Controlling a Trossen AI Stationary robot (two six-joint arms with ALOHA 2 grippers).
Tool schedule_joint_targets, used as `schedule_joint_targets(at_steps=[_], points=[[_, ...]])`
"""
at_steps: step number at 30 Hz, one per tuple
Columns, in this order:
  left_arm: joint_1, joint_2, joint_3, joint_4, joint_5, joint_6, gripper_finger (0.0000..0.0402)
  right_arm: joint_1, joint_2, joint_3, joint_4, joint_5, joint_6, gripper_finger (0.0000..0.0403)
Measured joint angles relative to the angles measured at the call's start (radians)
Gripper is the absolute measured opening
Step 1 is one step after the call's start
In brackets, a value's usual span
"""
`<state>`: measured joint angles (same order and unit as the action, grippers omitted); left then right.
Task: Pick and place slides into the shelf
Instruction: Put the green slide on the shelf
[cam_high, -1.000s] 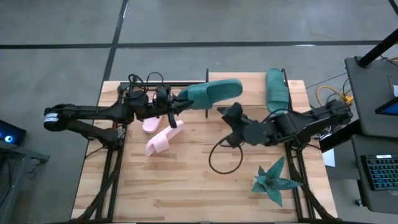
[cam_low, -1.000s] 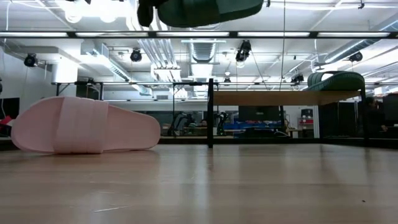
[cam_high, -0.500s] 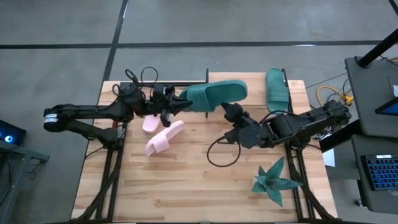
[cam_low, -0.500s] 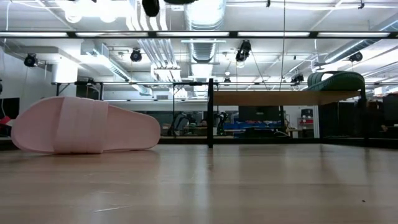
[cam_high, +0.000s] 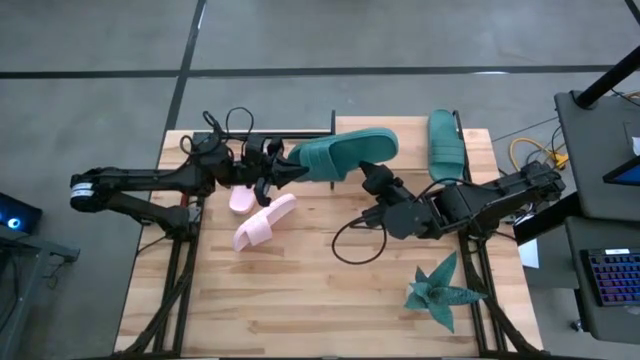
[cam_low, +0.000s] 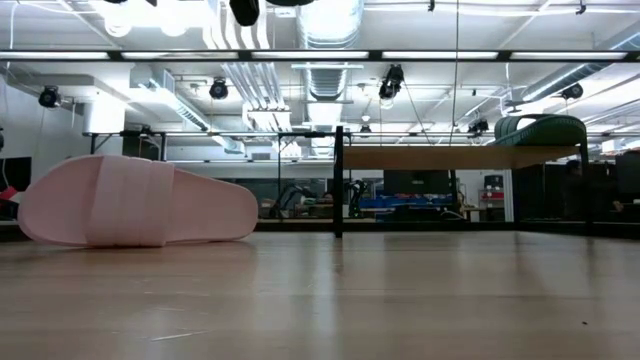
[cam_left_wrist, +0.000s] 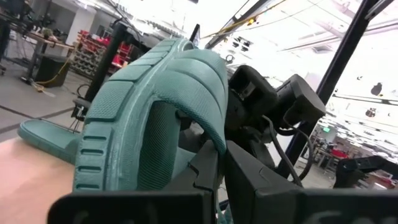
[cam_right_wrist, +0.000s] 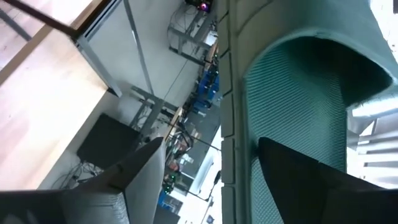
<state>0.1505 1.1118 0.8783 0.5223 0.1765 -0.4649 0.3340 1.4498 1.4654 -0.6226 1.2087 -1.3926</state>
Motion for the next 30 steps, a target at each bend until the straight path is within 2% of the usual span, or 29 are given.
schedule_joint_targets(at_steps=[5,11,20,23,27,30], points=[[-0.002,0.000,-0.001,-0.004,0.006,0.000,0.0000,0.000,0.000,0.000,0.056,0.001,-0.063,0.0230],[-0.010,0.037,-0.001,0.005,0.023,0.000,0.0000,0.000,-0.001,0.000,0.112,0.048,-0.176,0.0219],[-0.009,0.091,0.013,0.061,0.048,0.001,0.0000,-0.003,-0.002,0.000,0.130,0.065,-0.175,0.0207],[-0.006,0.091,0.009,0.082,0.047,0.013,0.0000,-0.003,-0.003,0.000,0.132,0.064,-0.173,0.0170],[-0.006,0.085,0.005,0.102,0.045,0.041,0.0000,-0.002,-0.005,0.000,0.134,0.060,-0.154,0.0091],[-0.006,0.083,0.005,0.103,0.043,0.151,0.0005,-0.005,-0.011,0.001,0.134,0.056,-0.164,0.0033]])
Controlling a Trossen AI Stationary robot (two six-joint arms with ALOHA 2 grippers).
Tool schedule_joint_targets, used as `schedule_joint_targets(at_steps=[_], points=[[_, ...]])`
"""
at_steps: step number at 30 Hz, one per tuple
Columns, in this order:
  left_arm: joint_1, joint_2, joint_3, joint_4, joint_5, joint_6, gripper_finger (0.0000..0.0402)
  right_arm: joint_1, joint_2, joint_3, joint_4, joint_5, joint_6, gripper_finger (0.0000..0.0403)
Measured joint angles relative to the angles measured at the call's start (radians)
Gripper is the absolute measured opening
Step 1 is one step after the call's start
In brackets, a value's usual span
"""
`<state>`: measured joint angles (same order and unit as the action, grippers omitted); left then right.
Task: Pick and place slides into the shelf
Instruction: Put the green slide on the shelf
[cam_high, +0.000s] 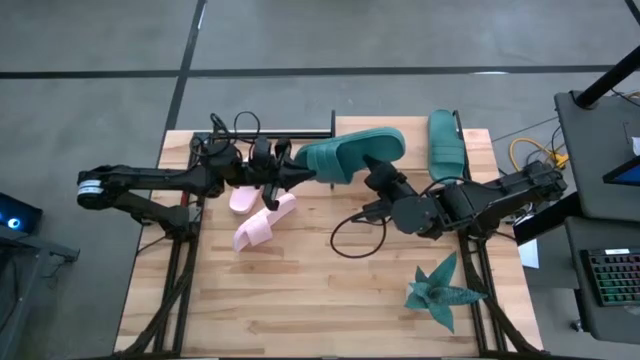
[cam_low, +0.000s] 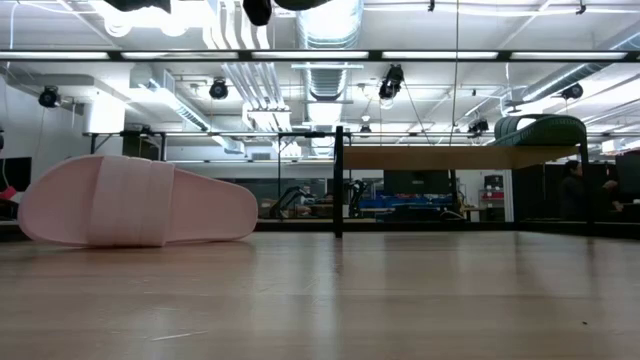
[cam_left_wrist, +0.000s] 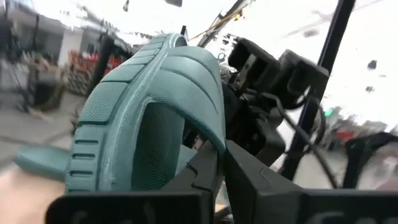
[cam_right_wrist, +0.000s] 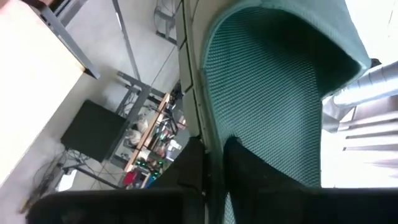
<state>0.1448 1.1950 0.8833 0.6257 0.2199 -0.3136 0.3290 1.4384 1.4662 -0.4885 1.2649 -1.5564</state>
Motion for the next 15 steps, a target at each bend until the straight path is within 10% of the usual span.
schedule_joint_targets(at_steps=[15], points=[[-0.002,-0.045,0.003,0.071,0.073,0.371,0.0176,-0.016,-0.244,-0.001,-0.132,-0.218,0.255,0.0030]])
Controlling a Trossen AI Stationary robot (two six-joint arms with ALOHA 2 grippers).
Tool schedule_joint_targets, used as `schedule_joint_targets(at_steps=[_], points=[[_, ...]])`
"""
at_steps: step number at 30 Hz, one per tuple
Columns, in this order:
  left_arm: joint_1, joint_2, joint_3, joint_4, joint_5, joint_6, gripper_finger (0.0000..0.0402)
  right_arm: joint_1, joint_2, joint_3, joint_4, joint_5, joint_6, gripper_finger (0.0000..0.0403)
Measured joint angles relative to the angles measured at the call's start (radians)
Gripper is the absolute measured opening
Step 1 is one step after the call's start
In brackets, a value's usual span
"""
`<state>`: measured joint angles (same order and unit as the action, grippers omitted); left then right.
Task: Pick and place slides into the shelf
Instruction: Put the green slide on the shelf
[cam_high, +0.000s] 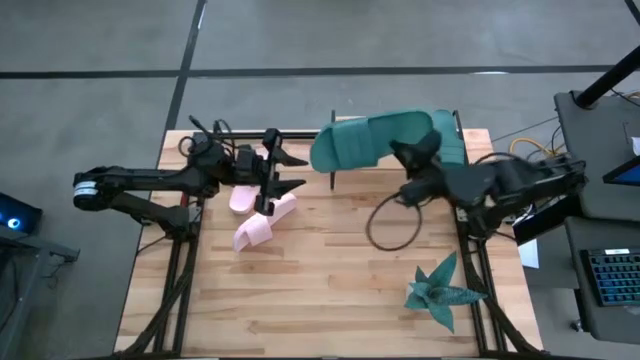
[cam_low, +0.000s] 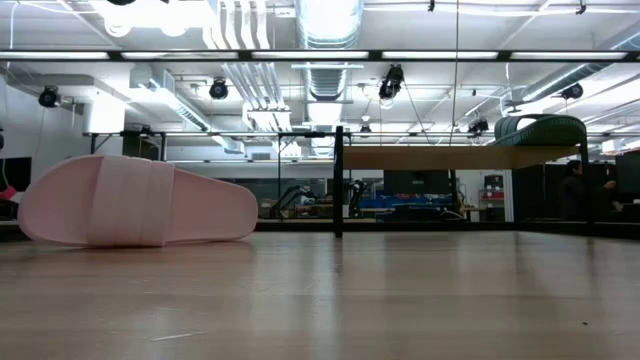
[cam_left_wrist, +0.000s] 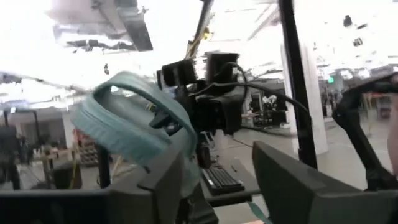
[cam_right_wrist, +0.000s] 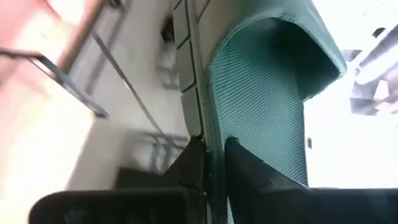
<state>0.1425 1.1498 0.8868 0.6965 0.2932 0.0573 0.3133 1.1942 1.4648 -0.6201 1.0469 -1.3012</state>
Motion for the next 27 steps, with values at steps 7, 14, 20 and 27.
schedule_joint_targets(at_steps=[7,14,20,27], points=[[-0.002,-0.045,-0.008,-0.017,0.099,0.238,0.0207,-0.085,-0.105,-0.003,-0.192,-0.320,0.266,0.0029],[-0.006,-0.058,-0.004,-0.149,0.087,0.493,0.0208,-0.195,-0.153,-0.008,-0.354,-0.653,0.463,0.0029],[-0.007,-0.054,-0.003,-0.270,-0.034,0.631,0.0208,-0.244,-0.145,-0.041,-0.426,-0.775,0.614,0.0028],[-0.037,-0.036,0.006,-0.302,-0.071,0.761,0.0208,-0.270,-0.139,-0.138,-0.429,-0.849,0.644,0.0028]])
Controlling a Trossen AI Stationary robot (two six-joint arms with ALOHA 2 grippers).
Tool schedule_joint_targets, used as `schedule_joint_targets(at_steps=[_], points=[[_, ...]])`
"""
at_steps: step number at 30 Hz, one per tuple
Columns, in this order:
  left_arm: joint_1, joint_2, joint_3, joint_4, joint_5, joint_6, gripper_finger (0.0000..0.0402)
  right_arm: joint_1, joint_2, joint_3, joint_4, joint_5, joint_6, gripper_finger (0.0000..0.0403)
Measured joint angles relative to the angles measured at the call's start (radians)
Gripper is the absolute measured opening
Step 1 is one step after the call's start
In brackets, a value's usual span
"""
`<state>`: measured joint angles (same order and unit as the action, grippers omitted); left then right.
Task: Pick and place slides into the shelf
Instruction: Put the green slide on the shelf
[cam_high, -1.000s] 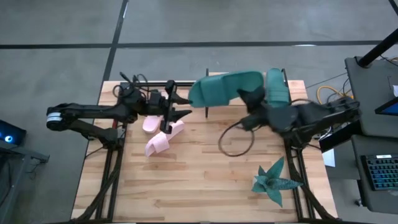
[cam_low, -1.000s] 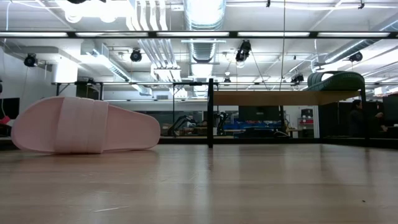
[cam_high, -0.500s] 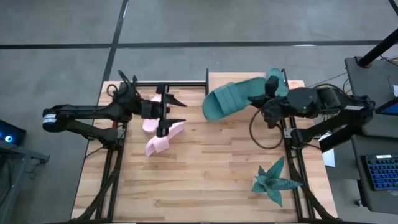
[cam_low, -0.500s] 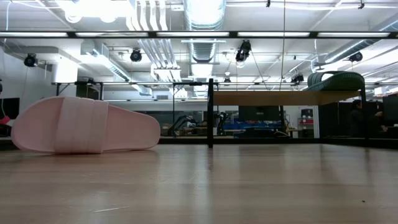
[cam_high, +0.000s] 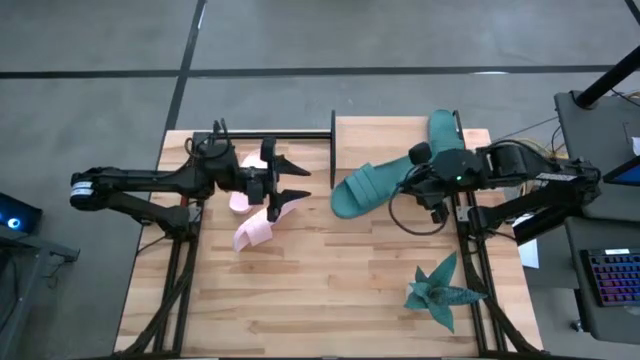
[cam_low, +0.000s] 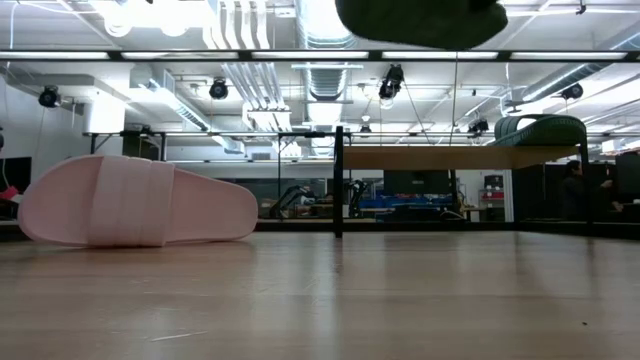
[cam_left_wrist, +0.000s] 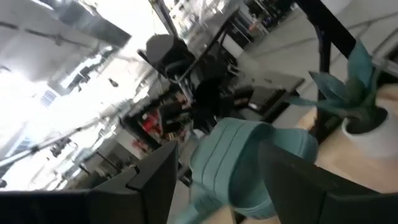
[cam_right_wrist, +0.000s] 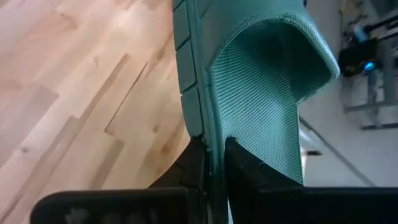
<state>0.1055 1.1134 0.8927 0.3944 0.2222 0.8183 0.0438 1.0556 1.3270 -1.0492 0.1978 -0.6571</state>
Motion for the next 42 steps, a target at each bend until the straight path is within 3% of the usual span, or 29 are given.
schedule_joint_targets(at_steps=[4,8,16,28,32,38,42], points=[[-0.006,0.043,0.063,-0.120,-0.016,0.001,0.0208,-0.017,0.006,-0.027,0.003,0.001,0.011,0.0027],[-0.026,0.143,0.150,-0.251,-0.120,0.028,0.0208,-0.025,0.021,-0.028,0.007,0.002,0.029,0.0023],[-0.054,0.324,0.284,-0.251,-0.263,0.187,0.0208,-0.025,0.026,-0.028,0.006,-0.025,0.032,0.0023],[-0.053,0.459,0.453,-0.339,-0.310,0.219,0.0202,-0.025,0.026,-0.028,0.003,-0.026,0.032,0.0024],[-0.053,0.470,0.457,-0.339,-0.310,0.262,0.0159,-0.025,0.025,-0.028,-0.002,-0.024,0.033,0.0026],[-0.054,0.467,0.453,-0.335,-0.311,0.288,0.0021,-0.025,0.025,-0.028,-0.002,-0.023,0.046,0.0027],[-0.054,0.464,0.448,-0.334,-0.311,0.292,0.0006,-0.025,0.025,-0.028,0.000,-0.020,0.134,0.0036]])
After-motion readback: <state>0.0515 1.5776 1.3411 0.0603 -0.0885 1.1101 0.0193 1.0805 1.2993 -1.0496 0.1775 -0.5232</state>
